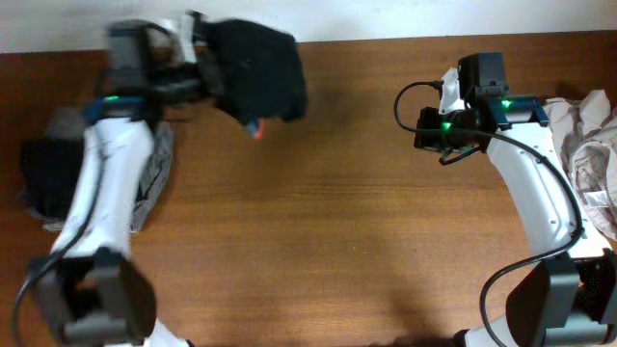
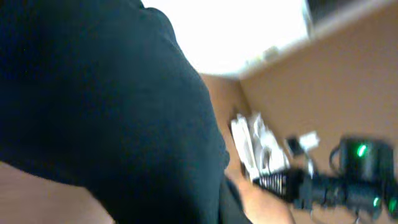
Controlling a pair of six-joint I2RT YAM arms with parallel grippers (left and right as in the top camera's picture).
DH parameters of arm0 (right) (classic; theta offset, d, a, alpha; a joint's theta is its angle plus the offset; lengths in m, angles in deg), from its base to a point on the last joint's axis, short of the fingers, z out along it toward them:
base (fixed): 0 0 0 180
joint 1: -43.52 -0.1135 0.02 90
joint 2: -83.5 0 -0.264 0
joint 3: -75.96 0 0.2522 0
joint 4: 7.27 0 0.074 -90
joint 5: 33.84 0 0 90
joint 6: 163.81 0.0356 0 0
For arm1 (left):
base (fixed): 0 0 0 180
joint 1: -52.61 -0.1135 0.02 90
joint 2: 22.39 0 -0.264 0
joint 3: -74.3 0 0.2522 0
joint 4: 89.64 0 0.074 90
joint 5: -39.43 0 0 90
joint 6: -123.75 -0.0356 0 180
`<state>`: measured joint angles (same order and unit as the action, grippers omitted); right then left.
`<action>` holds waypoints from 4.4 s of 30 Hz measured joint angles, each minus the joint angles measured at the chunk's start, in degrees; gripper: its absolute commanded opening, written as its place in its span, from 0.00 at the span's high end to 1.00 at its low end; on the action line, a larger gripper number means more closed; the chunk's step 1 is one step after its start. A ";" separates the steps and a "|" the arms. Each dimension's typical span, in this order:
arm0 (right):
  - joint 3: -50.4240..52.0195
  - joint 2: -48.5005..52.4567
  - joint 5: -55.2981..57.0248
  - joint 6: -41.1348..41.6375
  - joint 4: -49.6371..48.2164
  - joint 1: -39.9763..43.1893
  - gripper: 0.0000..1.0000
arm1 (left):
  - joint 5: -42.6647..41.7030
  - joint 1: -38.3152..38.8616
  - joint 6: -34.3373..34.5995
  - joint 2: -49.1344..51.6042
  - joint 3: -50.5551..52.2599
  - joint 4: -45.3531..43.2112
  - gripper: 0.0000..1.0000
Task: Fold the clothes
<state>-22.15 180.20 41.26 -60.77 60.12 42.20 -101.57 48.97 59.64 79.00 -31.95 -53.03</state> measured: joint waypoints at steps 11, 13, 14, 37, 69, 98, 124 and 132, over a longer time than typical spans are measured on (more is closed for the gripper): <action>0.00 0.00 0.02 -0.04 0.44 0.00 0.96 | 6.08 -20.87 4.02 -2.97 0.02 2.27 1.00; 0.00 0.00 0.02 -0.04 0.52 0.00 0.96 | 6.93 -23.37 4.02 -2.97 0.02 3.93 1.00; 0.00 0.00 0.02 -0.04 0.59 0.00 0.96 | 7.52 -24.50 3.96 -2.97 0.02 5.07 1.00; 0.00 0.00 0.02 -0.20 3.23 0.00 0.96 | 14.05 -38.58 -1.64 -1.75 21.11 5.18 1.00; 0.00 0.00 0.02 -1.29 3.26 0.00 0.96 | 14.86 -44.11 -9.99 -25.68 24.33 6.86 0.80; 0.00 0.00 0.00 -1.27 9.60 0.00 0.96 | 49.53 -27.39 -22.21 4.70 20.20 -1.42 0.87; -23.26 -17.97 9.42 -9.42 15.23 0.00 0.47 | 38.77 11.15 -39.76 -21.49 -1.36 33.20 0.04; -23.32 -23.06 12.55 -9.99 19.06 0.00 0.26 | 44.02 16.50 -39.87 -21.22 -1.36 33.29 0.01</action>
<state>-45.48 157.15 53.81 -70.76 79.18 42.20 -57.55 65.47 19.77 57.77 -33.30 -19.74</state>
